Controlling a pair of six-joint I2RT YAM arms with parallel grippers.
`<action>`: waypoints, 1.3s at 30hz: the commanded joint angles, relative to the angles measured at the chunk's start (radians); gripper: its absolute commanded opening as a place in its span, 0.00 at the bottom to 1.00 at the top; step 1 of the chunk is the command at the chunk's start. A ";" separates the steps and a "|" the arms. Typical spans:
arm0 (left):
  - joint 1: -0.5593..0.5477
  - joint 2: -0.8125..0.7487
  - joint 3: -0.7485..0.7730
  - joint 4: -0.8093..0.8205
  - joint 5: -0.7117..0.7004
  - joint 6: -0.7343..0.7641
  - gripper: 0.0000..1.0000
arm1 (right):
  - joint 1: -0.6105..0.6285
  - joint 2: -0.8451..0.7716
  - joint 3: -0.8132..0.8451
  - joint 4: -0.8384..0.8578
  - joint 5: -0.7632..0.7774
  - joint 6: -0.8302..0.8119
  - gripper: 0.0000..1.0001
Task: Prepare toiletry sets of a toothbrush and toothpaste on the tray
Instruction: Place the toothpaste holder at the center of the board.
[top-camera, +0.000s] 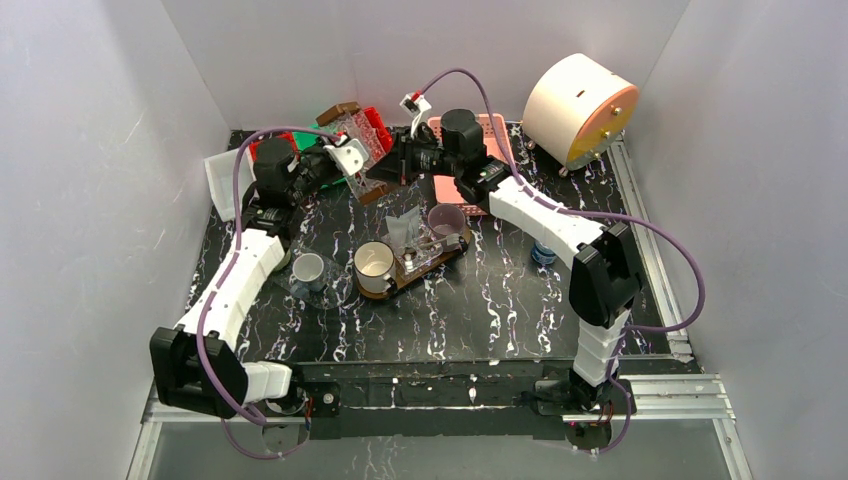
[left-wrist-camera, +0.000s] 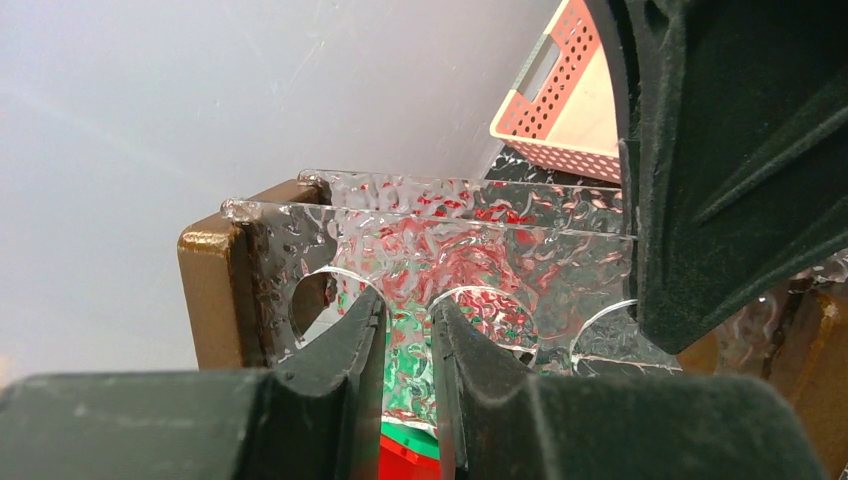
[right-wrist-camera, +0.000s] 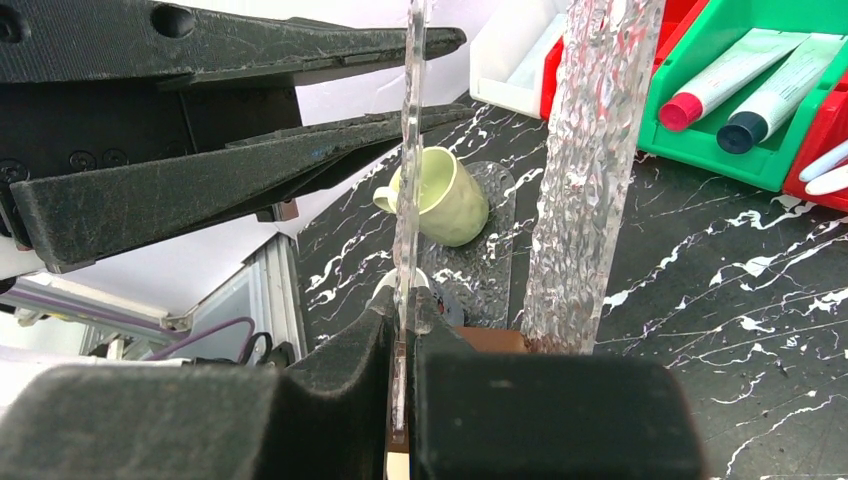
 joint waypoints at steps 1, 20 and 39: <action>0.003 -0.036 -0.048 0.017 -0.099 -0.068 0.00 | 0.022 -0.010 0.096 0.130 -0.056 -0.033 0.07; 0.028 -0.044 -0.105 0.003 -0.338 -0.171 0.00 | 0.004 -0.048 0.032 0.124 0.098 -0.103 0.59; 0.030 0.117 0.031 -0.368 -0.552 -0.298 0.00 | -0.031 -0.439 -0.351 0.108 0.514 -0.285 0.79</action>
